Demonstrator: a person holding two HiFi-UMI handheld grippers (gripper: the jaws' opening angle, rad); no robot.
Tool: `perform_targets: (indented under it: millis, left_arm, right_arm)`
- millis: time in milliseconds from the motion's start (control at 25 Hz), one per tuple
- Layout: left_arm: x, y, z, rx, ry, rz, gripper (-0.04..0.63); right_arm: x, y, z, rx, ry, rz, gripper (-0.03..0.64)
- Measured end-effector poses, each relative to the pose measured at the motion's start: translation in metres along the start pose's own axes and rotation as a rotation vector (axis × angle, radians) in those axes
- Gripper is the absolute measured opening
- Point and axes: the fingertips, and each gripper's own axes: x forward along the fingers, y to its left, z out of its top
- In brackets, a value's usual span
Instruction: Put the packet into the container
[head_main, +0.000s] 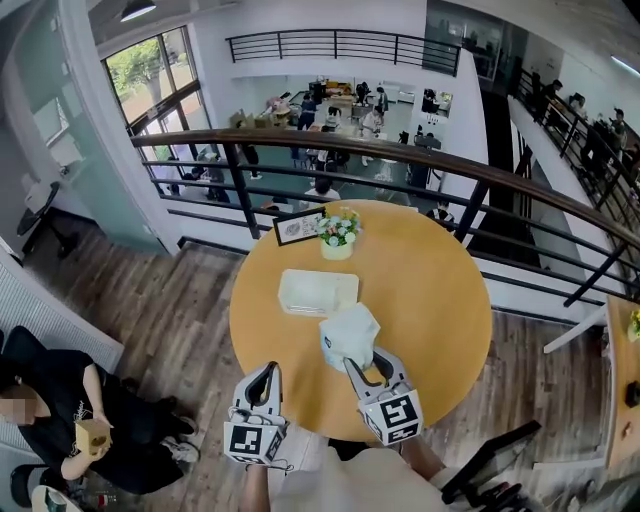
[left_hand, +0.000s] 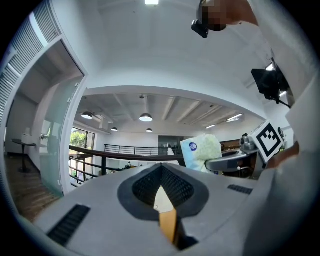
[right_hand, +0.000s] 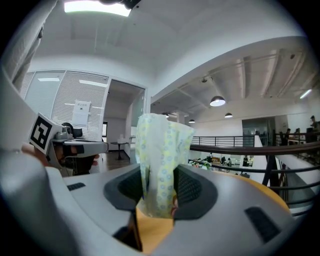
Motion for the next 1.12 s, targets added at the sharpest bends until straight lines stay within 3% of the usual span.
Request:
perform_targets:
  millis: [440,1120]
  left_arm:
    - [0.048,0.017,0.005,-0.005,0.023,0.034,0.005]
    - [0.083,0.042,-0.039,-0.047,0.092,0.066,0.005]
  right_arm:
    - [0.034,-0.047,0.007,0.014,0.022,0.001,0.15]
    - [0.075,-0.069,-0.039,0.008,0.149,0.006,0.15]
